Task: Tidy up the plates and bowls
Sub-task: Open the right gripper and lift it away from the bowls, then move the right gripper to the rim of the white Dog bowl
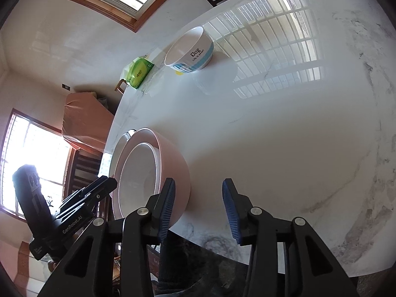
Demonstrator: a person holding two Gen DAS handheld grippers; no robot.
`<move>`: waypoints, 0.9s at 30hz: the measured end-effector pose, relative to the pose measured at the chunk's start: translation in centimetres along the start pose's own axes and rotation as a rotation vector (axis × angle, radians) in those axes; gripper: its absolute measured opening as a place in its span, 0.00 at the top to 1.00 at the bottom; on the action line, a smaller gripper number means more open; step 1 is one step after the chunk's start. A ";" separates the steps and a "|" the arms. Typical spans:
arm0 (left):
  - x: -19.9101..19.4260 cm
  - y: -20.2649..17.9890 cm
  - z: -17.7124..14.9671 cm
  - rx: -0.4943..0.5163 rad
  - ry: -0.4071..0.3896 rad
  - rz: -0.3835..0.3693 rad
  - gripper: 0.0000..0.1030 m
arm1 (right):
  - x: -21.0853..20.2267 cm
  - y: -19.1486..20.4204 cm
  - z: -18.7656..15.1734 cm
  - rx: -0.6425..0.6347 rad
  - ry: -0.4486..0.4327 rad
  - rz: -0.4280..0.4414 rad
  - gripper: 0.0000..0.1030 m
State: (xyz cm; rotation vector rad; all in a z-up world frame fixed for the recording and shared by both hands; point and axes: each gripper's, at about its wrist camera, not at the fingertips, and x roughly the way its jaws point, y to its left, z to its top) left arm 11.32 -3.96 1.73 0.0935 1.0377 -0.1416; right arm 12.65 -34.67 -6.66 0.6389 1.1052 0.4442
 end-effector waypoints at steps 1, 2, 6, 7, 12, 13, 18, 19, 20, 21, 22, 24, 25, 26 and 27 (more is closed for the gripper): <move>0.2 0.0 0.2 0.001 0.003 0.000 0.66 | 0.2 -0.2 0.1 0.004 0.001 0.001 0.62; 0.3 0.0 0.4 0.003 0.006 0.002 0.66 | 0.3 -0.4 0.1 0.009 0.002 0.002 0.62; 1.1 0.3 1.5 -0.002 0.022 0.001 0.65 | 1.0 -1.0 0.5 0.013 0.000 -0.016 0.59; 1.4 0.4 1.8 -0.008 0.030 -0.009 0.65 | 1.1 -1.2 0.7 0.014 -0.001 -0.021 0.59; 2.8 1.3 3.6 -0.034 0.054 -0.043 0.65 | 1.6 -2.4 1.8 0.032 -0.013 -0.027 0.57; 3.0 1.4 3.9 -0.036 0.052 -0.048 0.65 | 1.6 -2.7 1.9 0.035 -0.017 -0.028 0.57; 3.7 2.0 5.6 -0.043 0.024 -0.068 0.65 | 2.4 -3.9 2.7 0.023 -0.043 -0.060 0.57; 3.8 2.1 5.9 -0.046 0.014 -0.077 0.65 | 2.5 -4.1 2.9 0.018 -0.048 -0.067 0.57; 3.9 2.3 6.2 -0.053 0.004 -0.085 0.65 | 2.7 -4.3 3.0 0.014 -0.052 -0.077 0.57; 4.1 2.5 6.6 -0.062 -0.007 -0.091 0.65 | 2.7 -4.4 3.2 0.012 -0.061 -0.076 0.58; 4.3 2.6 7.0 -0.068 -0.017 -0.098 0.65 | 2.8 -4.5 3.5 0.010 -0.066 -0.074 0.58; 5.0 2.6 7.9 -0.063 -0.008 -0.104 0.65 | 3.0 -4.4 4.1 -0.001 -0.071 -0.082 0.57; 5.5 2.6 8.4 -0.066 0.002 -0.105 0.65 | 3.2 -4.2 4.4 -0.006 -0.075 -0.087 0.56; 5.9 2.7 8.8 -0.071 0.011 -0.110 0.65 | 3.3 -4.1 4.8 -0.011 -0.078 -0.087 0.56; 6.4 2.8 9.3 -0.072 0.017 -0.120 0.65 | 3.5 -4.0 5.2 -0.016 -0.078 -0.088 0.56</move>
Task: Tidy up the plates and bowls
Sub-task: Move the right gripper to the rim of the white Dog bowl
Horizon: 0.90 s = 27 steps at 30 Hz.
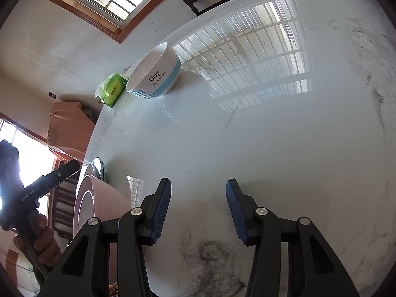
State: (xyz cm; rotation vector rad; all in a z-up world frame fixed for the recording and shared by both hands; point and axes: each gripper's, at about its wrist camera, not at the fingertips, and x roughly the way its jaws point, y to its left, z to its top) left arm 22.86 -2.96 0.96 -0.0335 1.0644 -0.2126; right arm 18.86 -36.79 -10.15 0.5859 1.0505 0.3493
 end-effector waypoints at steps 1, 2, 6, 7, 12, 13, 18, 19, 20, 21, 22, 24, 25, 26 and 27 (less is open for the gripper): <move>0.4 0.1 0.5 -0.003 0.007 -0.009 0.65 | 0.3 0.0 0.4 -0.004 -0.001 -0.001 0.56; 0.8 0.3 1.1 -0.010 0.016 -0.010 0.65 | 0.5 0.1 0.9 -0.007 -0.003 -0.002 0.56; 1.8 0.7 3.7 -0.009 0.012 -0.012 0.65 | 1.2 0.4 3.1 -0.032 -0.021 -0.014 0.56; 2.0 0.8 4.4 -0.005 0.005 -0.010 0.65 | 1.3 0.6 3.7 -0.047 -0.033 -0.019 0.56; 3.6 0.3 7.9 0.022 -0.029 -0.004 0.65 | 1.3 2.5 7.5 -0.133 -0.122 -0.030 0.52; 4.0 0.1 8.5 0.033 -0.039 -0.001 0.65 | 1.4 2.8 8.3 -0.146 -0.129 -0.035 0.47; 6.5 -1.4 11.1 0.089 -0.008 -0.006 0.65 | 2.7 5.0 11.7 -0.216 -0.145 -0.046 0.44; 7.0 -1.6 11.4 0.096 -0.006 -0.001 0.65 | 2.9 5.2 12.4 -0.214 -0.137 -0.040 0.44; 7.4 -1.9 11.6 0.105 -0.006 0.008 0.65 | 3.2 5.4 13.0 -0.207 -0.130 -0.035 0.44; 7.7 -2.1 11.8 0.112 -0.004 0.014 0.65 | 3.5 5.5 13.4 -0.205 -0.128 -0.030 0.44; 8.1 -2.2 12.0 0.116 0.000 0.017 0.65 | 3.9 5.7 13.9 -0.207 -0.130 -0.029 0.44; 8.8 -2.3 12.4 0.114 0.016 0.011 0.65 | 4.6 6.4 14.7 -0.225 -0.134 -0.049 0.44; 9.1 -2.3 12.6 0.110 0.021 0.005 0.65 | 5.0 6.7 14.9 -0.237 -0.134 -0.061 0.44; 9.4 -2.3 12.8 0.106 0.023 0.004 0.65 | 5.3 6.9 15.1 -0.245 -0.134 -0.075 0.44; 9.6 -2.3 12.9 0.103 0.025 0.010 0.65 | 5.6 7.1 15.4 -0.248 -0.134 -0.087 0.44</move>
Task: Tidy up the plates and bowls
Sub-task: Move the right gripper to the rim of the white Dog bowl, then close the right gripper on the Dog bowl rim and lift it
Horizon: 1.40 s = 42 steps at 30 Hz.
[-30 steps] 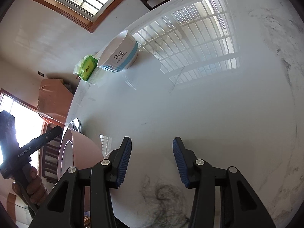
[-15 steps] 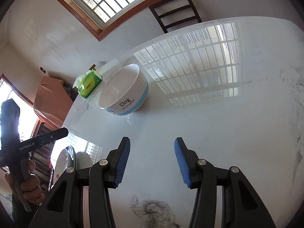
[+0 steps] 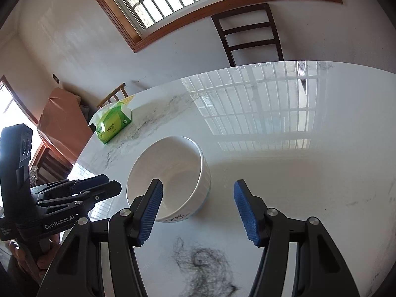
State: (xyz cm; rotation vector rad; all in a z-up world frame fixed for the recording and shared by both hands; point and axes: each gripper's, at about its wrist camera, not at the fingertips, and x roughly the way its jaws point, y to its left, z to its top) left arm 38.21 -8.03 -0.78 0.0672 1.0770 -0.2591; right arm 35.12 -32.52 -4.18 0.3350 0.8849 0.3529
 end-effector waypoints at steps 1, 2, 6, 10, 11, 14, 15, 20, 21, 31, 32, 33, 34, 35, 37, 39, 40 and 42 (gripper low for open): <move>0.2 -0.1 0.1 -0.002 0.004 0.005 0.65 | 0.3 0.1 0.2 -0.003 0.002 -0.011 0.44; 0.5 0.0 0.2 -0.004 0.007 0.004 0.65 | 0.6 0.1 0.4 -0.004 0.005 -0.022 0.44; 1.4 0.0 0.6 -0.008 0.016 0.012 0.65 | 1.7 0.2 0.7 -0.006 0.024 -0.038 0.44; 2.9 0.1 1.1 -0.012 0.047 0.018 0.65 | 2.6 0.3 1.0 -0.013 0.045 -0.047 0.44; 3.4 0.1 1.1 -0.014 0.063 0.019 0.65 | 2.8 0.3 1.0 -0.016 0.050 -0.055 0.44; 4.8 0.2 1.3 -0.023 0.107 -0.002 0.65 | 3.5 0.3 1.1 -0.019 0.073 -0.063 0.46; 5.3 0.1 1.3 -0.023 0.125 -0.005 0.65 | 3.7 0.3 1.1 -0.022 0.080 -0.068 0.47; 6.7 -0.3 1.3 -0.086 0.186 -0.030 0.89 | 5.6 -0.1 0.8 -0.027 0.159 -0.073 0.71; 6.5 -0.6 1.3 -0.076 0.181 -0.006 0.90 | 5.9 -0.3 0.7 -0.022 0.174 -0.046 0.78; -2.0 -3.4 -1.4 0.003 0.022 0.085 0.90 | 2.6 -0.2 -0.2 0.009 0.183 0.046 0.83; -3.1 -3.5 -2.0 0.005 0.010 0.092 0.90 | 1.7 0.0 -0.4 0.013 0.180 0.061 0.84; -4.1 -3.7 -2.6 0.004 0.003 0.094 0.90 | 0.8 0.2 -0.6 0.013 0.174 0.073 0.84; -5.0 -3.8 -3.3 0.004 -0.003 0.096 0.90 | 0.0 0.6 -0.8 0.010 0.169 0.083 0.84; -6.0 -4.0 -4.0 0.002 -0.007 0.094 0.90 | -0.9 0.9 -1.2 0.009 0.166 0.096 0.84; -7.5 -4.5 -5.1 0.000 -0.012 0.089 0.89 | -2.5 1.4 -2.0 0.013 0.161 0.117 0.84; -9.1 -4.8 -6.6 0.001 -0.022 0.085 0.89 | -4.1 2.1 -2.9 0.006 0.156 0.129 0.84; -9.8 -4.9 -7.2 0.002 -0.024 0.083 0.89 | -4.9 2.5 -3.5 0.002 0.151 0.131 0.84; -11.2 -5.3 -8.5 0.002 -0.030 0.079 0.89 | -6.4 3.2 -4.6 -0.008 0.147 0.135 0.84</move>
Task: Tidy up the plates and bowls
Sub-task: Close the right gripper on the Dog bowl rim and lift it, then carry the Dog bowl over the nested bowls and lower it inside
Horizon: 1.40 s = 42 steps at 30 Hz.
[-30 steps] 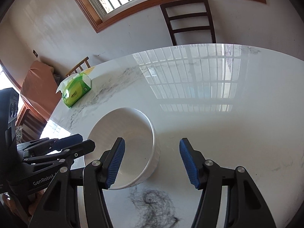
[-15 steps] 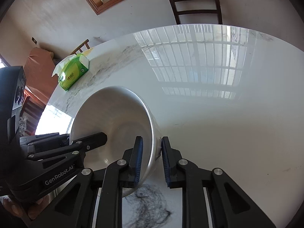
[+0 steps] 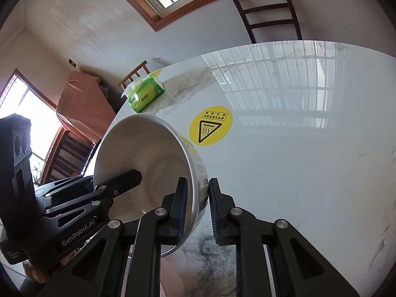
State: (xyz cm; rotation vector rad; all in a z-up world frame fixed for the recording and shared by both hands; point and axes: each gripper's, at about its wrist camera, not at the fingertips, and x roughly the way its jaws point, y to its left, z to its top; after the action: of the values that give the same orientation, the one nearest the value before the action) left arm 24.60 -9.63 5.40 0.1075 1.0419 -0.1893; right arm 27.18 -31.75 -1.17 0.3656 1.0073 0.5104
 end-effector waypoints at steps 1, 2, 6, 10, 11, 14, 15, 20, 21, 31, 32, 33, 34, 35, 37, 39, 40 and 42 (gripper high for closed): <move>-0.7 -0.1 -0.8 -0.001 -0.005 -0.003 0.89 | -0.6 0.4 -0.6 -0.003 -0.005 0.002 0.84; -1.4 -0.2 -1.5 0.001 -0.009 -0.003 0.89 | -1.2 0.8 -1.3 -0.006 -0.010 0.001 0.84; -3.5 -0.5 -4.5 0.001 -0.023 -0.003 0.89 | -3.1 2.3 -3.7 -0.022 -0.023 0.000 0.83; -4.6 -0.2 -7.0 -0.016 -0.014 -0.018 0.89 | -4.3 3.3 -6.2 -0.030 -0.021 -0.001 0.83; -4.9 -0.2 -7.6 -0.018 -0.016 -0.020 0.89 | -4.5 3.5 -6.7 -0.028 -0.018 0.001 0.83; -5.6 -0.1 -9.2 -0.030 -0.013 -0.025 0.89 | -4.8 4.0 -8.2 -0.028 -0.010 0.004 0.83; -5.8 0.0 -9.6 -0.033 -0.012 -0.027 0.89 | -4.9 4.2 -8.6 -0.030 -0.008 0.005 0.83; -6.7 0.4 -11.7 -0.043 -0.011 -0.034 0.89 | -5.2 5.0 -10.5 -0.031 0.001 0.009 0.83; -6.9 0.5 -12.1 -0.045 -0.011 -0.036 0.89 | -5.2 5.1 -10.8 -0.029 0.001 0.011 0.83; -7.3 1.3 -15.0 -0.062 -0.003 -0.056 0.89 | -5.5 6.0 -13.9 -0.023 0.000 0.011 0.83; -7.2 1.4 -15.2 -0.066 0.001 -0.057 0.89 | -5.5 6.1 -14.2 -0.024 0.000 0.012 0.83; -7.2 1.4 -15.5 -0.068 0.000 -0.055 0.89 | -5.4 6.1 -14.4 -0.023 0.001 0.016 0.83; -7.3 1.5 -15.7 -0.069 -0.001 -0.054 0.89 | -5.5 6.2 -14.6 -0.024 0.000 0.018 0.83; -7.3 1.6 -15.8 -0.074 -0.001 -0.056 0.89 | -5.6 6.3 -14.7 -0.028 -0.002 0.017 0.83; -7.2 1.6 -15.7 -0.092 -0.003 -0.057 0.89 | -5.7 6.5 -15.1 -0.037 -0.007 0.017 0.83; -6.8 1.6 -15.4 -0.097 -0.005 -0.039 0.89 | -5.6 6.7 -15.2 -0.040 -0.011 0.012 0.83; -6.7 1.8 -15.3 -0.112 -0.002 -0.045 0.89 | -5.3 6.7 -15.1 -0.036 -0.011 0.005 0.83; -6.4 2.1 -15.1 -0.117 0.006 -0.055 0.89 | -4.6 6.6 -14.8 -0.015 -0.009 0.000 0.83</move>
State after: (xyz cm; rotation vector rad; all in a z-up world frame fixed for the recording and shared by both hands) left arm 9.06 -4.26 3.38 -0.0269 1.0600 -0.1775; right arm 10.79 -28.10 -1.76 0.3545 0.9943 0.5151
